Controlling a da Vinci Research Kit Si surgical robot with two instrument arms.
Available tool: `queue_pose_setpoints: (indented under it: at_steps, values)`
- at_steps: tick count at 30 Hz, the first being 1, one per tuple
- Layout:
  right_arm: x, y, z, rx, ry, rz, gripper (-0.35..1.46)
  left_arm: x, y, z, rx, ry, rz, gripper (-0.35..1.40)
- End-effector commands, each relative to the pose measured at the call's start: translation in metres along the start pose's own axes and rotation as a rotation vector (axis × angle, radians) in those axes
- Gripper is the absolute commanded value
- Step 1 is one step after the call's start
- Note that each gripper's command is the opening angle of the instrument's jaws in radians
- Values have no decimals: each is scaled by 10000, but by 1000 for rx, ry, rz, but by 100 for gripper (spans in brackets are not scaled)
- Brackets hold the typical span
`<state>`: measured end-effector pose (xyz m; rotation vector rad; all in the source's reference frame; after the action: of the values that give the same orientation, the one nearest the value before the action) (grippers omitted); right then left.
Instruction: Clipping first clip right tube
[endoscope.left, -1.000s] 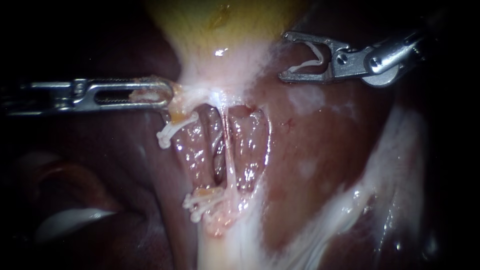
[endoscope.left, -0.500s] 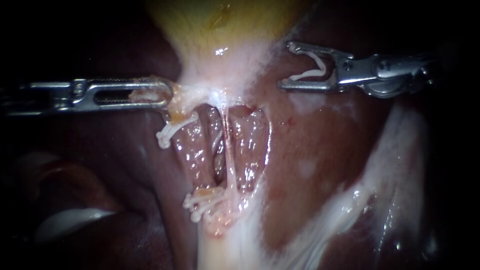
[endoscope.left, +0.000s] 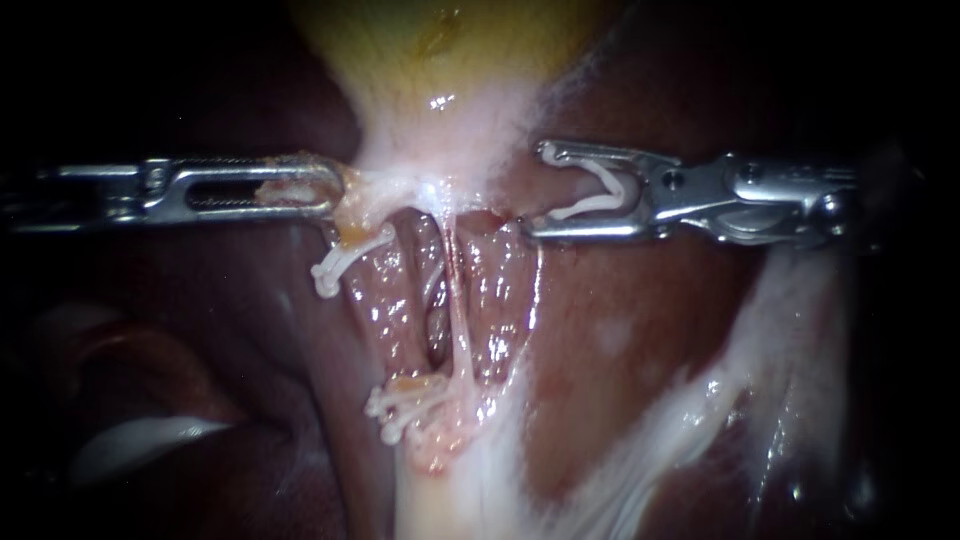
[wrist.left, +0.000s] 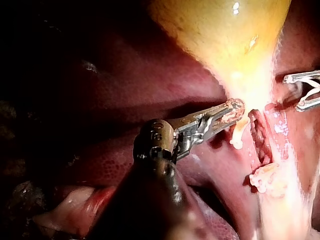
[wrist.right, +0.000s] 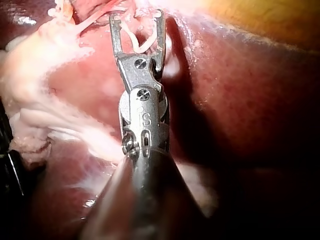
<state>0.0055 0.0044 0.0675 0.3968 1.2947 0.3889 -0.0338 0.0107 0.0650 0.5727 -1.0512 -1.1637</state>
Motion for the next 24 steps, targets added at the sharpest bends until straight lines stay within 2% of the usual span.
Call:
queue_pose_setpoints:
  at_steps: [1, 4, 10, 16, 24]
  values:
    - [-2, -2, 2, 6, -2, 9, 49, 0, 0, 0, -1, 0, 0, -35]
    - [-8, -10, 13, 22, -4, 40, 49, 0, -1, 0, -1, 0, 0, -35]
    - [-25, -26, 33, 59, -39, 93, 49, 0, -1, 0, -1, 0, 0, -35]
    - [-39, -36, 48, 90, -43, 137, 48, 0, -2, -1, -1, 0, 0, -35]
    - [-57, -45, 66, 126, -71, 181, 46, 0, -3, -1, -2, 0, 5, -35]
